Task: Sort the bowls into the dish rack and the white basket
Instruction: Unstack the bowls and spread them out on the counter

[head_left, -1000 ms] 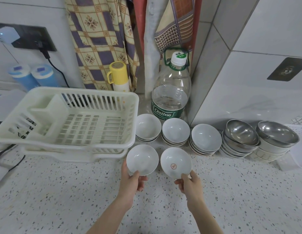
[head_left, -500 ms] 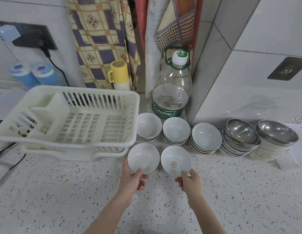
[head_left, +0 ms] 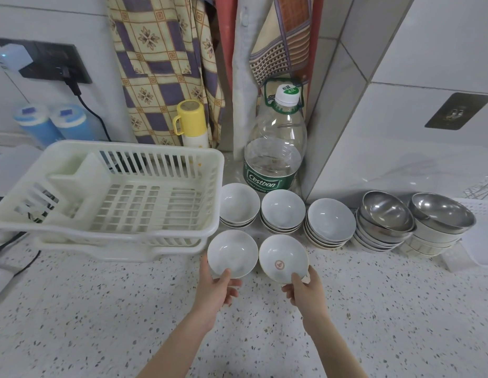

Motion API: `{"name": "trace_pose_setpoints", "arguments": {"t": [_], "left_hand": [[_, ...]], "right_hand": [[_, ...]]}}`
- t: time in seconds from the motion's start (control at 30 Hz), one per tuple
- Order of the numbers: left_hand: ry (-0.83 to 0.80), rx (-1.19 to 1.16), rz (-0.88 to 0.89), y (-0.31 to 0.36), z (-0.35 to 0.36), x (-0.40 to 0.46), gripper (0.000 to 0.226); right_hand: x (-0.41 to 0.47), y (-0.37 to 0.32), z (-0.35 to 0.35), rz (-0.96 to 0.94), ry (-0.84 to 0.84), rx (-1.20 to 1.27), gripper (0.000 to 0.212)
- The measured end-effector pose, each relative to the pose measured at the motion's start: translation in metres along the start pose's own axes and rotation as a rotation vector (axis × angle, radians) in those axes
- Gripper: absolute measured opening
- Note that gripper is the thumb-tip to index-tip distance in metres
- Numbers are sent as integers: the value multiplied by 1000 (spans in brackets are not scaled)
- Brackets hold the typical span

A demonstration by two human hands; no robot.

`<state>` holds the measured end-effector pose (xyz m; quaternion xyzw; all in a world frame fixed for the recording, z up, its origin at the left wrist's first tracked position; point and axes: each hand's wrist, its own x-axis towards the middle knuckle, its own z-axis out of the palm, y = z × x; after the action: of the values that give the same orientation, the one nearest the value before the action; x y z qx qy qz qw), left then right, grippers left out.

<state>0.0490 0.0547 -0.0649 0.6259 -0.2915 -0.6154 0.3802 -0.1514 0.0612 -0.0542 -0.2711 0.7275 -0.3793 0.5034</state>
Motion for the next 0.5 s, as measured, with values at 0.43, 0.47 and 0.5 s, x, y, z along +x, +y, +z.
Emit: {"name": "trace_pose_setpoints", "arguments": {"t": [0.43,0.47,0.5], "left_hand": [[78,196,155,10,-2,-12,62],[111,242,201,11,-2,-13,62],[138,278,241,12,-1,-14,60]], "right_hand": [[-7,-12,-16,-43,167,-257,44],[-9,-15,-21,-101,214,-321,41],[-10,-19,-25,-156,239,-340,36]]}}
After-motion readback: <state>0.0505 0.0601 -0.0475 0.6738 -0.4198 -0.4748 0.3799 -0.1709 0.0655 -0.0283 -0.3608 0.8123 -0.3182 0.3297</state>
